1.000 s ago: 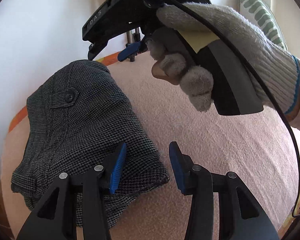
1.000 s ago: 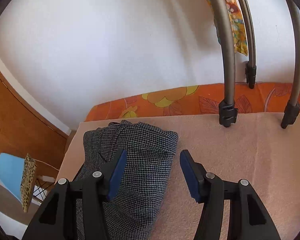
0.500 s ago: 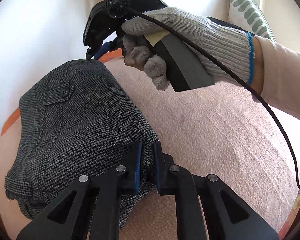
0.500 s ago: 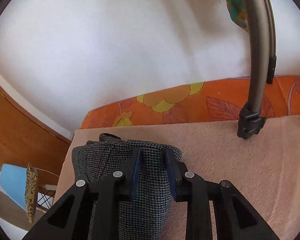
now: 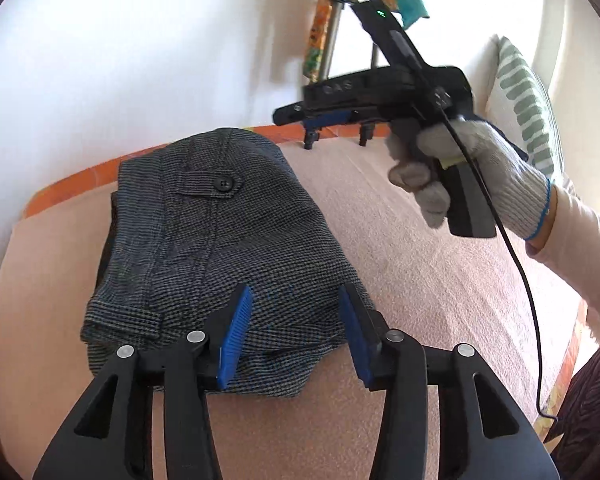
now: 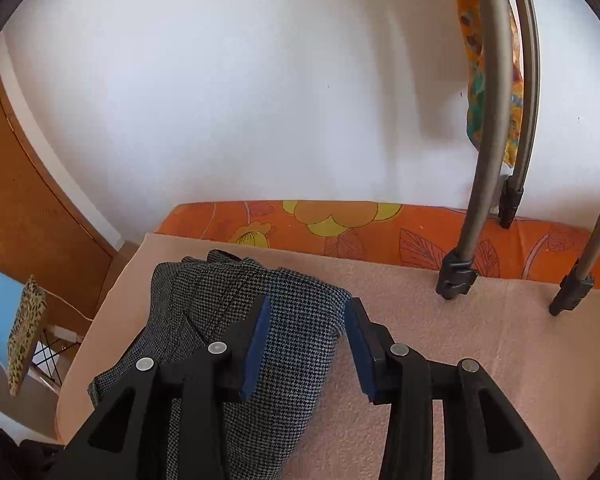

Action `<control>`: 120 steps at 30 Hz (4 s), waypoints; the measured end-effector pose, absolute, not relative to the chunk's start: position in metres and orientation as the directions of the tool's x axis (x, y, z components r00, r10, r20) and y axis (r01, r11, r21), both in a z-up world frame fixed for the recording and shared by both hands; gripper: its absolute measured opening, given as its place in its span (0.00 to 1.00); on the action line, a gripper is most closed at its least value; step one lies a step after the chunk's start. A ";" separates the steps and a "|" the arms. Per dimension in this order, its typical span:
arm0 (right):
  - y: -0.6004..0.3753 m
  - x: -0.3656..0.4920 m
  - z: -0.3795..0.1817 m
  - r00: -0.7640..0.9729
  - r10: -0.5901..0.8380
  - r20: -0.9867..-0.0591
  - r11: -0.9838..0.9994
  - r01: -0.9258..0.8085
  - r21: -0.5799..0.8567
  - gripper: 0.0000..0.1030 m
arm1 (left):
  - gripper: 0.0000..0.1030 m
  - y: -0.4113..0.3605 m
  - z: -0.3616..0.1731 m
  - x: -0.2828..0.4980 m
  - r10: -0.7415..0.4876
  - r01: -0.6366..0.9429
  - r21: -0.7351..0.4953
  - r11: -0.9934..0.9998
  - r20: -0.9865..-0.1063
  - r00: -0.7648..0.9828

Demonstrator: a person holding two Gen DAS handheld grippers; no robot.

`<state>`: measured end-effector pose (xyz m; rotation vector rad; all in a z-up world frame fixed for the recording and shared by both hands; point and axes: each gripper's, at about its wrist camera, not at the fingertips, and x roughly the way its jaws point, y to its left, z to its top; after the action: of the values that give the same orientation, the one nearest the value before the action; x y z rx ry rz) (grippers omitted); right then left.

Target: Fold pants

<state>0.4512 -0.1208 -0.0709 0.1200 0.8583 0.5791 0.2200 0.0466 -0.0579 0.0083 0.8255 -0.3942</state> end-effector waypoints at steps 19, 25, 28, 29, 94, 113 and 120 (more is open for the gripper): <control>-0.114 0.434 -0.095 0.367 0.568 -0.737 0.805 -0.434 0.404 0.93 | 0.69 0.151 -0.098 0.327 -0.382 -0.071 -0.477 0.876 -0.776 0.502; -0.106 0.448 -0.116 0.331 0.580 -0.745 0.803 -0.388 0.453 0.91 | 0.69 0.151 -0.113 0.350 -0.349 -0.087 -0.442 0.893 -0.801 0.487; -0.106 0.453 -0.123 0.314 0.591 -0.743 0.797 -0.370 0.478 0.88 | 0.69 0.151 -0.122 0.356 -0.362 -0.090 -0.452 0.887 -0.805 0.470; -0.105 0.454 -0.126 0.308 0.596 -0.742 0.794 -0.366 0.485 0.86 | 0.69 0.149 -0.124 0.357 -0.361 -0.086 -0.448 0.890 -0.808 0.465; -0.233 0.211 0.086 0.740 0.420 -0.526 0.872 -0.490 0.007 0.15 | 0.22 -0.054 0.043 0.210 -0.466 0.376 -0.278 0.884 -0.464 0.753; -0.392 0.173 0.110 0.845 0.194 -0.499 0.958 -0.272 -0.089 0.15 | 0.22 -0.226 0.054 0.222 -0.598 0.551 -0.244 0.798 -0.441 0.670; -0.438 0.201 0.115 0.853 0.146 -0.500 0.966 -0.232 -0.114 0.15 | 0.22 -0.269 0.051 0.239 -0.622 0.577 -0.247 0.778 -0.429 0.655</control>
<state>0.2009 -0.4380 0.1145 -0.1733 0.5114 0.2001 0.2391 -0.2694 0.0510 -0.0914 0.5207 -0.6810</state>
